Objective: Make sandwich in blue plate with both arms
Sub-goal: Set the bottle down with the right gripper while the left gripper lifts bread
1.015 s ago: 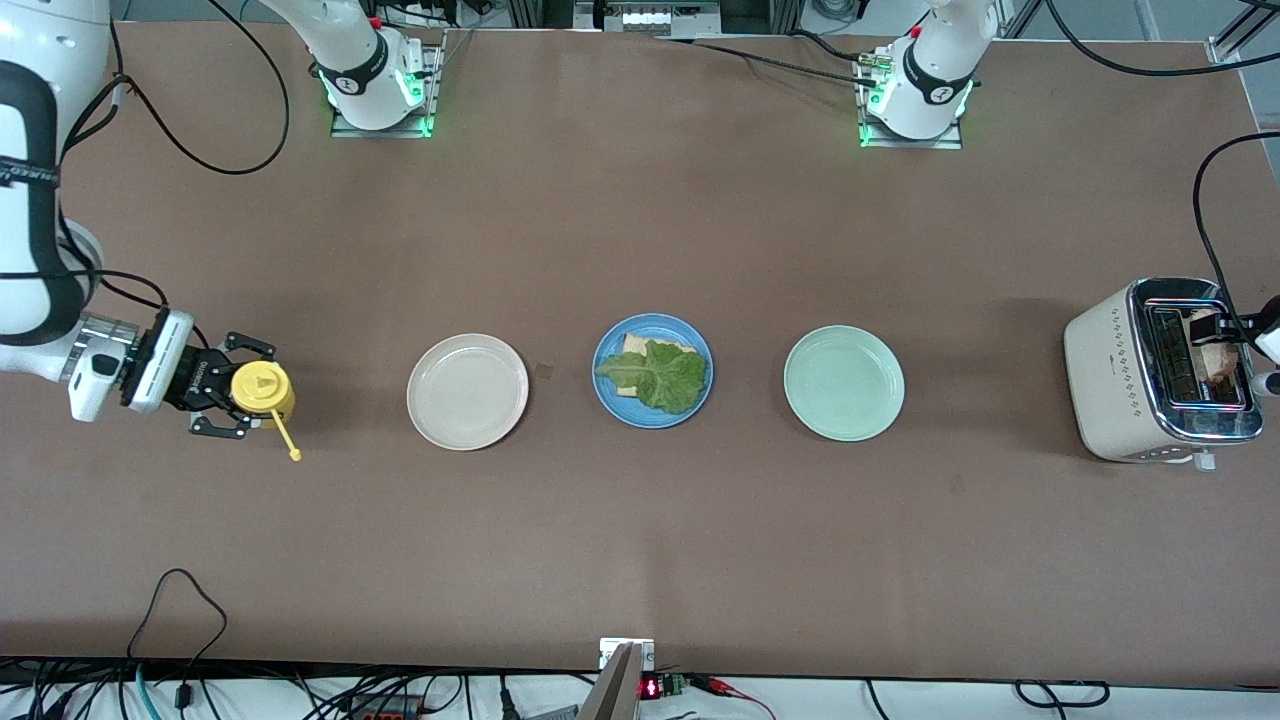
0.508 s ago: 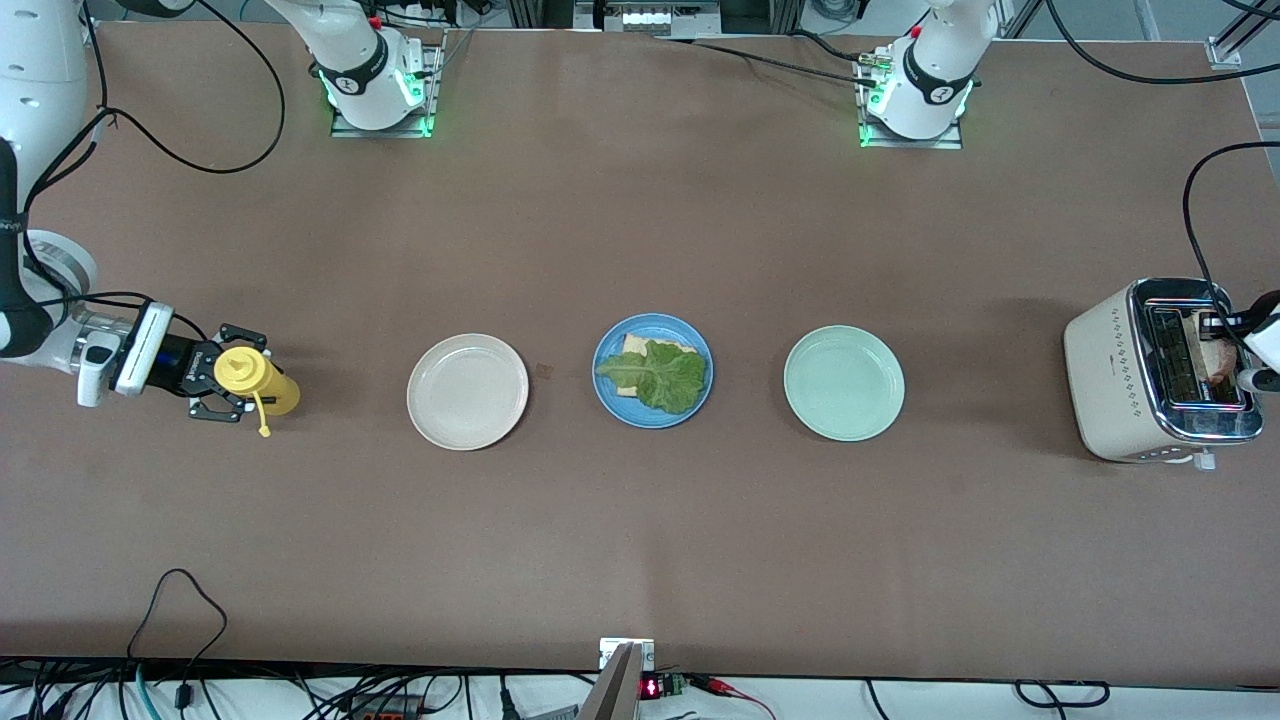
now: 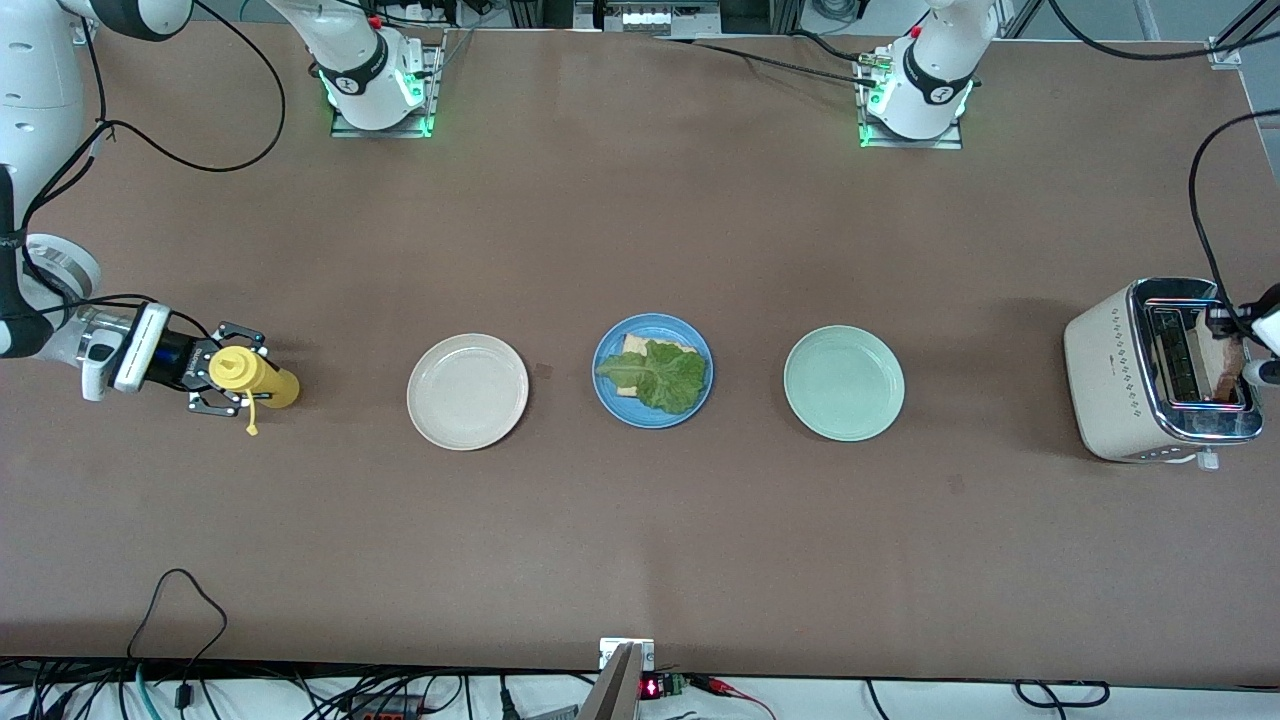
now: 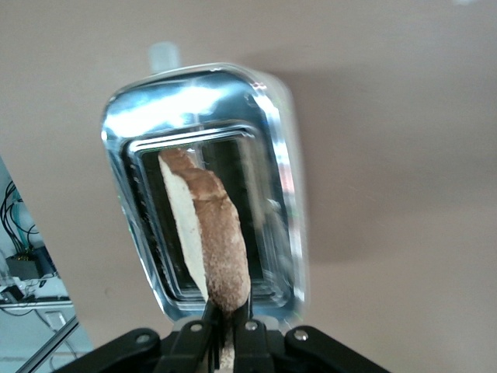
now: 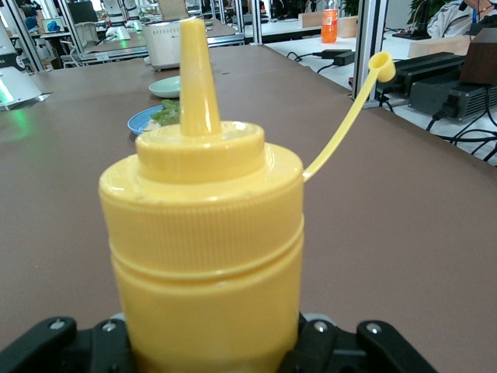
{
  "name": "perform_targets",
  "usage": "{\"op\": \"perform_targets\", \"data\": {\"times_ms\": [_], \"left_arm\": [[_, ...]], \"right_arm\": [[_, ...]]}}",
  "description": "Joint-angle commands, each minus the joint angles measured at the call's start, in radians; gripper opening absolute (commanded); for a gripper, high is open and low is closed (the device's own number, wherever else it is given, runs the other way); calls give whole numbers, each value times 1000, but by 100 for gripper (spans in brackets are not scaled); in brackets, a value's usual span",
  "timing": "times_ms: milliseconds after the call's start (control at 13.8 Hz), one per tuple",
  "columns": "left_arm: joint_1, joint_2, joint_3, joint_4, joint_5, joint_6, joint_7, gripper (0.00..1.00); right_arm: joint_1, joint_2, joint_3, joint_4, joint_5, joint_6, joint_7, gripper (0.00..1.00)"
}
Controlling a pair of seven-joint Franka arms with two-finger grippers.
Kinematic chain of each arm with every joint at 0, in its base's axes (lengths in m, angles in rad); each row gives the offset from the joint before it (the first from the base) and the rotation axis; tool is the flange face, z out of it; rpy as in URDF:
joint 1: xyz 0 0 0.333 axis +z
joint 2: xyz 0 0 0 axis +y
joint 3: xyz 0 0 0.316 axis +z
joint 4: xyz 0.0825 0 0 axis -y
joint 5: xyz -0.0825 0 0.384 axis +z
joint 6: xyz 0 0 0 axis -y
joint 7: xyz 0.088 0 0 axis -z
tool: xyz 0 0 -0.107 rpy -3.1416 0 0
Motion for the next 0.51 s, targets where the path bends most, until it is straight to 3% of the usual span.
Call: {"op": "perform_targets", "data": {"times_ms": [0, 218, 435], "left_arm": [[-2, -5, -143, 120, 5, -217, -4, 1], [-85, 38, -241, 123, -20, -256, -98, 1], [-238, 69, -252, 125, -156, -253, -138, 1]], "right_arm": [[-42, 21, 19, 6, 21, -22, -8, 0], [-53, 27, 19, 7, 30, 9, -4, 0], [-51, 30, 19, 4, 73, 37, 3, 0]]}}
